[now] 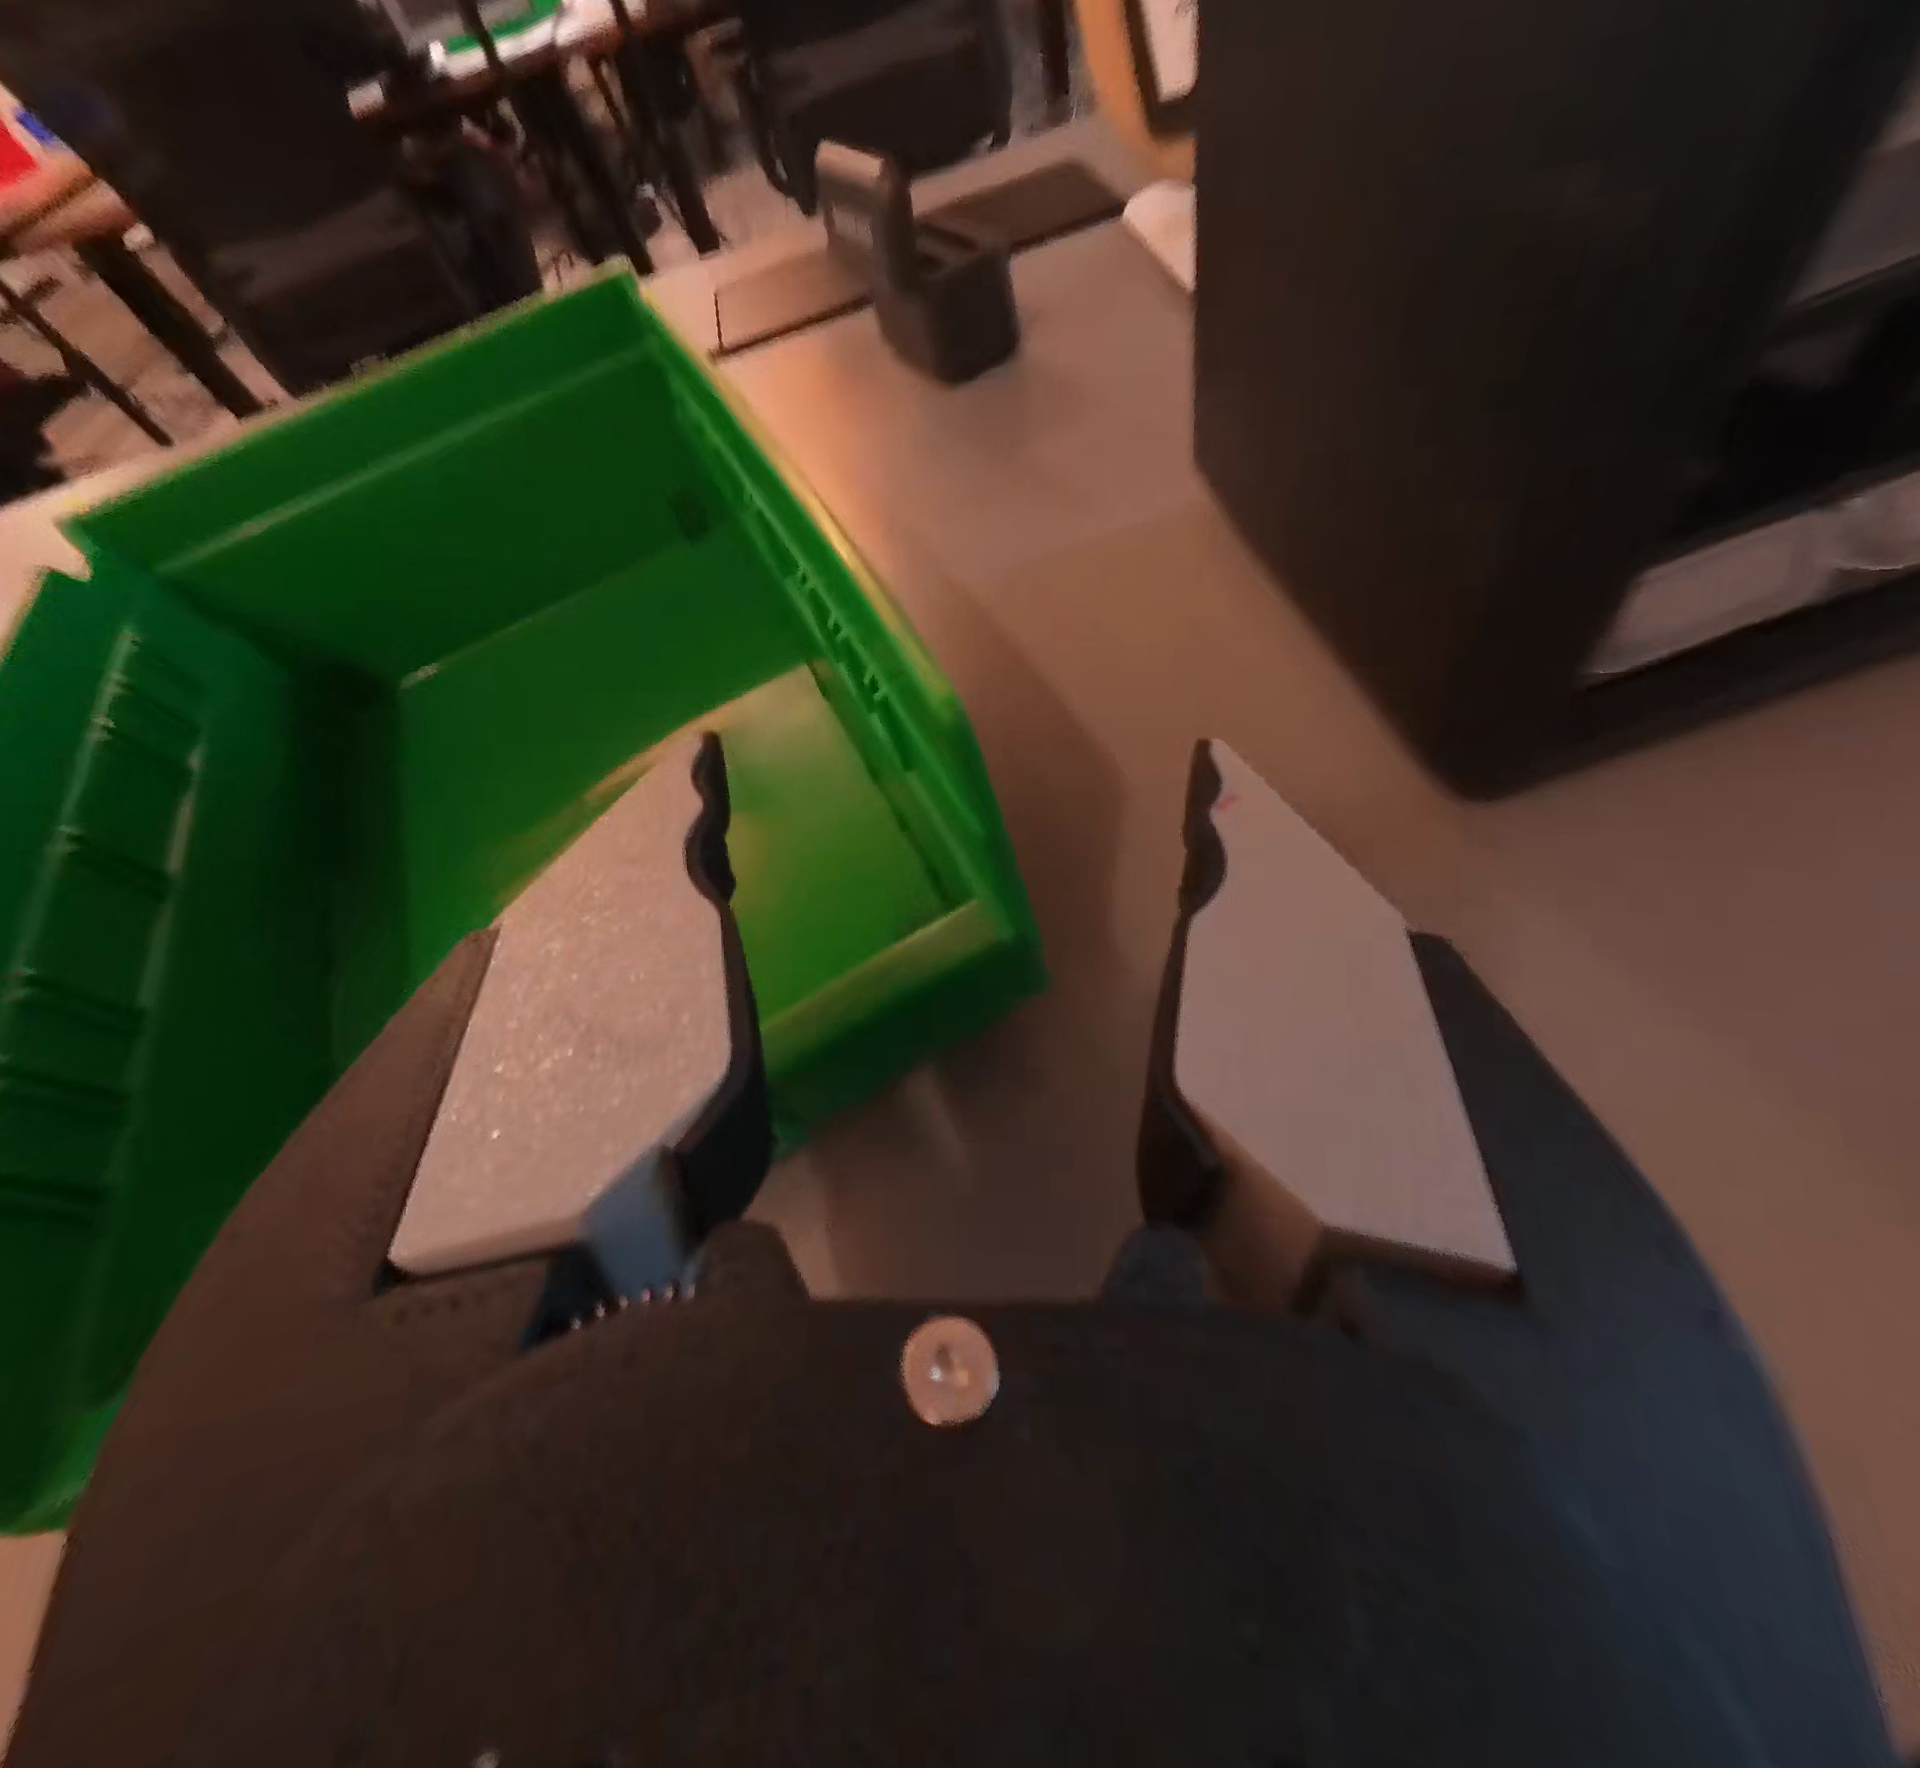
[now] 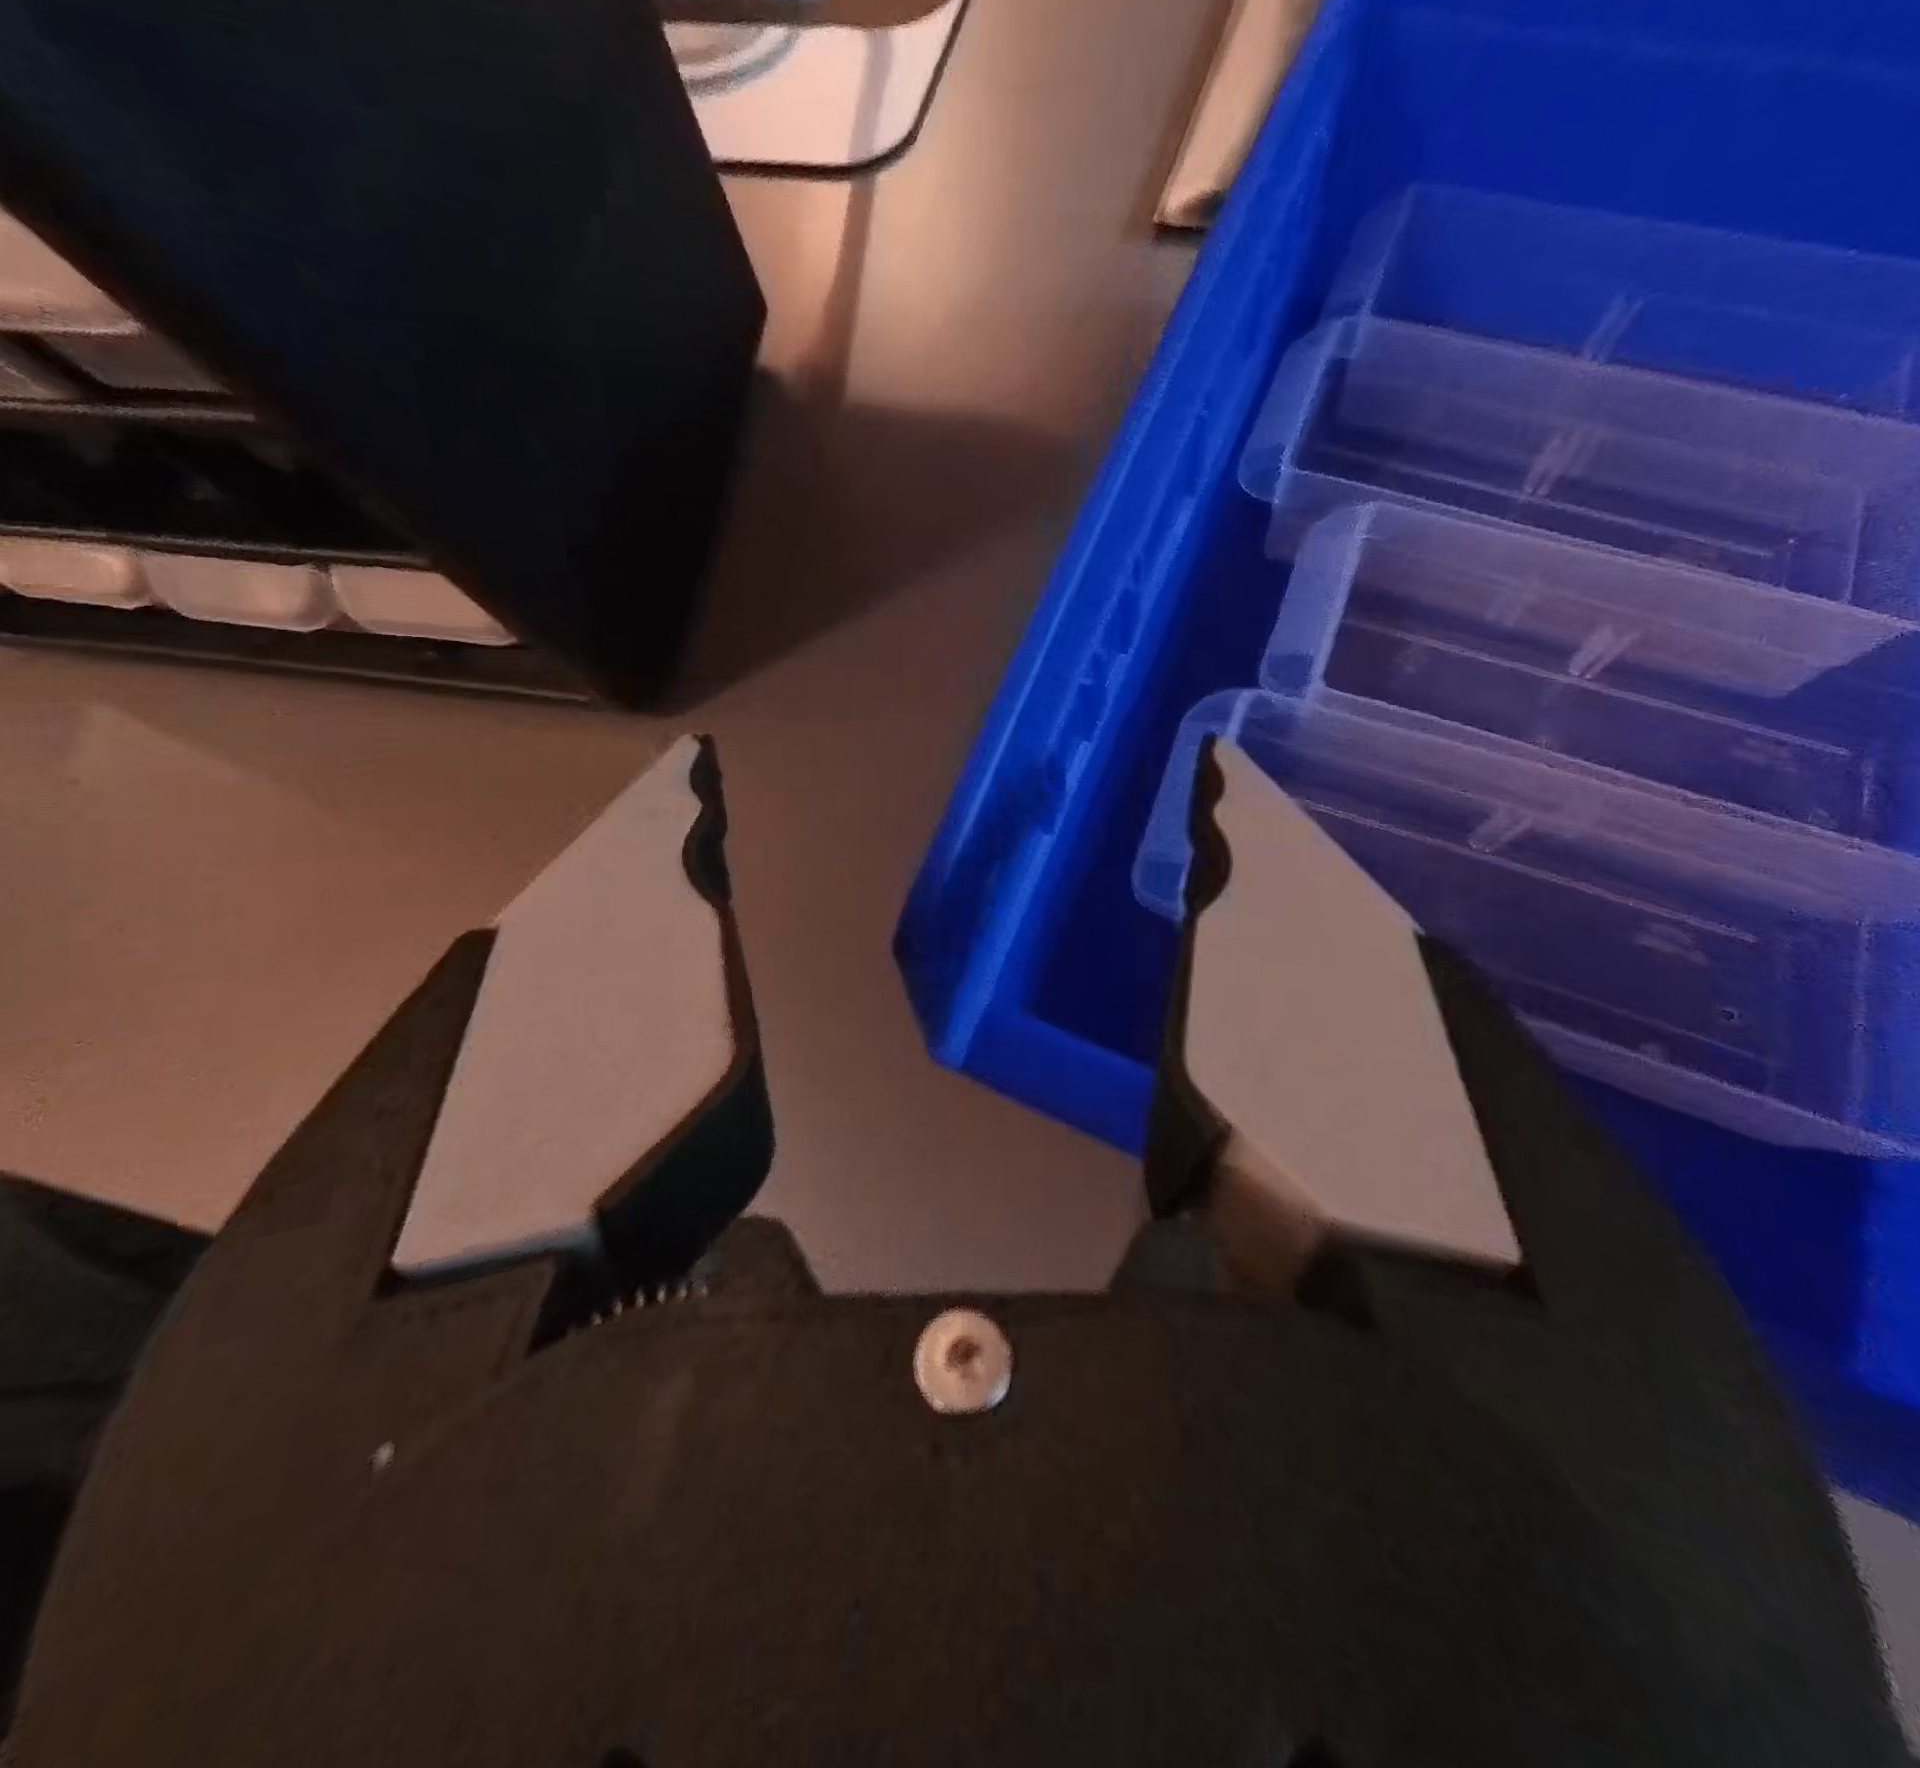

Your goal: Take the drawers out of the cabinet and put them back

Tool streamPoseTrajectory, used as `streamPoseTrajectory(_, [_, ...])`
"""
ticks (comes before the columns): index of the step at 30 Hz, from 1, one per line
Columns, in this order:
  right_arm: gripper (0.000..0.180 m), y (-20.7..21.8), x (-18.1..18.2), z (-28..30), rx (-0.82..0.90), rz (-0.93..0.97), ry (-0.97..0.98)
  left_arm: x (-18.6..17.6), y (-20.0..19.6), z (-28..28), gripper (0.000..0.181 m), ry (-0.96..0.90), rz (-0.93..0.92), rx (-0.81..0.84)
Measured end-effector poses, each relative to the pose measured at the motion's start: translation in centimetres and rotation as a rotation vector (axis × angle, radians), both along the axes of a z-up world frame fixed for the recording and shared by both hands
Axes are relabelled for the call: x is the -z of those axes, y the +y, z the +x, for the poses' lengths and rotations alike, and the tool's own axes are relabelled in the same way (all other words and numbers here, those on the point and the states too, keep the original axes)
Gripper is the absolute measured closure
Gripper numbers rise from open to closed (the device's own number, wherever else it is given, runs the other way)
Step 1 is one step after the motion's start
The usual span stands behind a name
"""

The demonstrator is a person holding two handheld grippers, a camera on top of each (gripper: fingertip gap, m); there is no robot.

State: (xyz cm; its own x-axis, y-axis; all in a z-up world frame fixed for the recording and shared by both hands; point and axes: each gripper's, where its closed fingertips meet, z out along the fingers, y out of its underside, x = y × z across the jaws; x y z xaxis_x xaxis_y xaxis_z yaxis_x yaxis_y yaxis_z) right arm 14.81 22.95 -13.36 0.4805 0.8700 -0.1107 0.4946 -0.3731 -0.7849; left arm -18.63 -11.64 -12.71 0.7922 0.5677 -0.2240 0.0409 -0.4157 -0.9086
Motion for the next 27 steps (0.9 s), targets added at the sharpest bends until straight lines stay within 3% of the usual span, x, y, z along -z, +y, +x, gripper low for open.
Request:
streamPoseTrajectory(2, [0.095, 0.1, 1.6, -1.1, -0.026, 0.011, -0.051, 0.9, 0.4, -0.7, 0.120, -0.007, 0.008, -0.013])
streamPoseTrajectory(5, [0.119, 0.9, 3.4, -0.8, -0.034, 0.081, -0.207, 1.5, 0.1, -1.2, 0.162, 0.039, -0.021, -0.008])
streamPoseTrajectory(6, [0.140, 1.2, 3.6, 0.0, -0.034, 0.129, -0.273, 1.4, -0.5, -1.5, 0.166, 0.048, -0.040, -0.027])
streamPoseTrajectory(8, [0.150, 1.1, 3.6, 1.5, -0.065, 0.161, -0.375, 1.0, -2.4, -2.6, 0.172, 0.090, -0.086, -0.079])
streamPoseTrajectory(12, [0.159, -0.6, 3.4, 4.0, -0.161, 0.035, -0.397, 1.6, -5.6, -3.1, 0.177, 0.030, -0.138, -0.093])
streamPoseTrajectory(14, [0.152, -1.1, 3.8, 4.1, -0.181, -0.027, -0.373, 1.1, -5.8, -2.7, 0.175, -0.012, -0.075, -0.066])
streamPoseTrajectory(16, [0.138, -1.1, 4.3, 3.4, -0.197, -0.071, -0.340, 0.3, -5.4, -2.5, 0.161, 0.002, -0.027, -0.047])
streamPoseTrajectory(17, [0.140, -1.2, 4.5, 3.1, -0.201, -0.088, -0.324, 0.2, -5.2, -2.7, 0.160, 0.029, -0.028, -0.059])
streamPoseTrajectory(21, [0.146, -0.9, 5.1, 3.4, -0.195, -0.007, -0.374, 2.5, -4.6, -3.5, 0.157, 0.104, -0.124, -0.092])
streamPoseTrajectory(24, [0.131, -1.1, 5.3, 4.0, -0.180, 0.047, -0.435, 2.5, -4.8, -4.2, 0.166, 0.109, -0.125, -0.108])
streamPoseTrajectory(26, [0.138, -1.4, 5.0, 4.0, -0.165, 0.053, -0.450, 2.0, -5.0, -4.5, 0.162, 0.111, -0.111, -0.096])
streamPoseTrajectory(27, [0.140, -1.0, 5.2, 4.1, -0.143, 0.087, -0.469, 2.0, -4.9, -4.5, 0.172, 0.105, -0.113, -0.081])
